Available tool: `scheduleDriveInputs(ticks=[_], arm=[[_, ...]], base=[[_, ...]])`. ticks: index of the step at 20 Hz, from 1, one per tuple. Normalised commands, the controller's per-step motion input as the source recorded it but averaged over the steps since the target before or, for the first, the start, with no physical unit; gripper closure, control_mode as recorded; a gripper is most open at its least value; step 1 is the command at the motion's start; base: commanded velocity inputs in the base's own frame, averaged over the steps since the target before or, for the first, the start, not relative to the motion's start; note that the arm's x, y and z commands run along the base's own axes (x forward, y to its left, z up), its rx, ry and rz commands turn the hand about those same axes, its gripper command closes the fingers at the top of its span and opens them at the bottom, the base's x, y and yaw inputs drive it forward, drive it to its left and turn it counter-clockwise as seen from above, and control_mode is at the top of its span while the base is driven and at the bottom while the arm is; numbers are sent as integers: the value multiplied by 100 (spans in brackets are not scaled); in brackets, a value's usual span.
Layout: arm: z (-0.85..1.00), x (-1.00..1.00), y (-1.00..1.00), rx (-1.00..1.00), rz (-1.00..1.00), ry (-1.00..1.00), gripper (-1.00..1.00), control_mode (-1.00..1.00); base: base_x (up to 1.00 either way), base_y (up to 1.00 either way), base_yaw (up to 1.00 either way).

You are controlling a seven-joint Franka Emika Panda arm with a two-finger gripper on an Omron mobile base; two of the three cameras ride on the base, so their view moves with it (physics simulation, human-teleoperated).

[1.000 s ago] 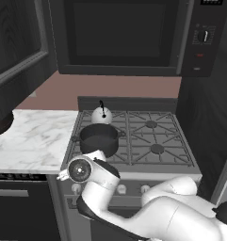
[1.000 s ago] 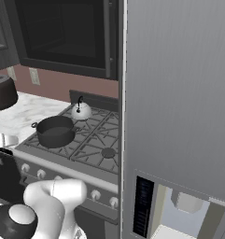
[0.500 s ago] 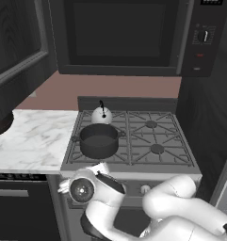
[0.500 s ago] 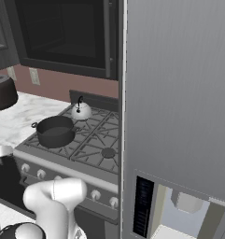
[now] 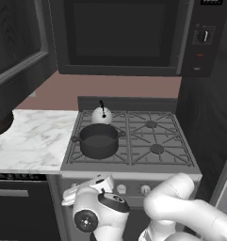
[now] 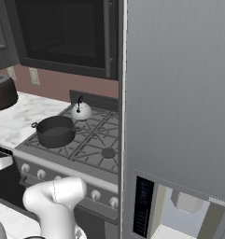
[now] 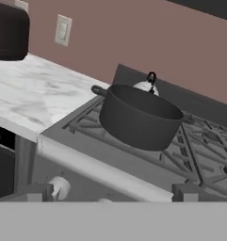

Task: Pick the kettle from the cabinet and place it on a stove burner. Then pick the pot from the counter and place it on another stove burner. Finally, turn both burners on.

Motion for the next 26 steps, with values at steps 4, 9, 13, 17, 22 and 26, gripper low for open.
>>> scheduleDriveInputs(ticks=[4,9,13,17,22,26], arm=[[-16,-5,-11,0,0,-3,-100,-100],[-14,0,-14,0,0,0,-100,-100],[-20,-3,-19,0,-2,0,-100,-100],[-28,-12,-19,0,-6,-4,-100,-100],[-32,-2,-10,0,-10,-7,-100,-100],[-26,0,-1,0,-13,-6,-100,-100]], base=[[0,0,0],[0,0,0],[0,0,0],[0,0,0],[0,0,0],[0,0,0]])
